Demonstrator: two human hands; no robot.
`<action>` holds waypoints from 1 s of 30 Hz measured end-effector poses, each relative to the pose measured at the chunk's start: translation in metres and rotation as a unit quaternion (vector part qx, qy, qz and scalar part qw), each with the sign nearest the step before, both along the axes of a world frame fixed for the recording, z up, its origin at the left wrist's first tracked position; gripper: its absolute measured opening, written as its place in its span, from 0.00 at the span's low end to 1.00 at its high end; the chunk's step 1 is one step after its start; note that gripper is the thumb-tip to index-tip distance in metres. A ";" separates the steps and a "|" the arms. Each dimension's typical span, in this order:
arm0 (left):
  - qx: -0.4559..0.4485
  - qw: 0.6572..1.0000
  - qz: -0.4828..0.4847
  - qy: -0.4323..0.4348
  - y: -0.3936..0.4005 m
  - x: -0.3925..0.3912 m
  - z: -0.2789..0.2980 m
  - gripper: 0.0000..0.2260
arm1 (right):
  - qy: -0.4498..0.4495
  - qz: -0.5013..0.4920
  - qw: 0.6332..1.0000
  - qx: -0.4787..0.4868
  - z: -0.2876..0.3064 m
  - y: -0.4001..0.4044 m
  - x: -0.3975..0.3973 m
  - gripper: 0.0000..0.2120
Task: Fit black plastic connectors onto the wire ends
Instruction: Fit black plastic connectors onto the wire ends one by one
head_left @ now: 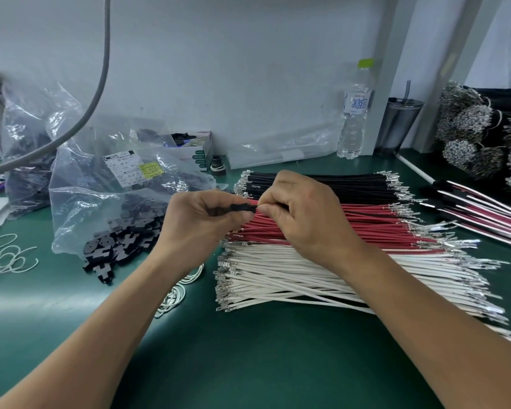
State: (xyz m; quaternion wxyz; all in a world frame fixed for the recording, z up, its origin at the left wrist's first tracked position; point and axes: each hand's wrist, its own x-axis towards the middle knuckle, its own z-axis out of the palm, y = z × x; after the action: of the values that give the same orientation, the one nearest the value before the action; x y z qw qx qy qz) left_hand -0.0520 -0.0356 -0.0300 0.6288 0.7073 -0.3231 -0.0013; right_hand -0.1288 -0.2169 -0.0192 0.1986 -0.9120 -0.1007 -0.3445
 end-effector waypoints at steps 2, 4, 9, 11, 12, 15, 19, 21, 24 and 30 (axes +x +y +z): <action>0.013 1.000 0.009 -0.012 0.000 0.001 -0.001 0.10 | -0.009 -0.008 1.000 -0.020 -0.001 0.001 0.002 0.06; 0.023 0.999 0.025 -0.014 -0.003 0.004 -0.002 0.09 | -0.029 -0.042 0.998 -0.049 0.000 -0.001 0.003 0.06; -0.028 0.996 0.086 0.014 -0.006 0.012 0.000 0.11 | -0.075 -0.093 0.986 -0.120 -0.002 -0.011 0.002 0.09; -0.042 0.993 0.101 0.040 -0.003 0.014 0.000 0.10 | 0.013 -0.086 0.987 -0.133 -0.011 -0.006 0.003 0.12; -0.047 0.992 0.102 0.053 -0.002 0.015 0.000 0.09 | 0.053 -0.091 0.987 -0.124 -0.016 -0.004 0.005 0.14; -0.057 0.990 0.105 0.077 -0.002 0.015 0.000 0.07 | 0.109 -0.093 0.989 -0.044 -0.021 -0.004 0.012 0.12; -0.060 0.988 0.107 0.092 -0.003 0.015 0.000 0.06 | 0.112 -0.094 0.989 -0.012 -0.018 -0.008 0.014 0.04; -0.060 0.988 0.109 0.096 -0.003 0.015 0.000 0.06 | 0.107 -0.092 0.989 -0.054 -0.018 -0.005 0.013 0.04; -0.063 0.986 0.108 0.107 -0.001 0.016 0.000 0.06 | 0.092 -0.097 0.986 -0.097 -0.018 -0.003 0.011 0.04; -0.104 0.977 0.040 0.183 0.002 0.017 0.003 0.09 | 0.075 -0.032 0.993 0.090 -0.007 -0.012 0.004 0.07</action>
State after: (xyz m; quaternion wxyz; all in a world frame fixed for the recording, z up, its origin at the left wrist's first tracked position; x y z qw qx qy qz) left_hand -0.0350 -0.0333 -0.0266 0.7471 0.6380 -0.1720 -0.0715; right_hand -0.1247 -0.2291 -0.0264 0.2755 -0.9164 -0.0255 -0.2892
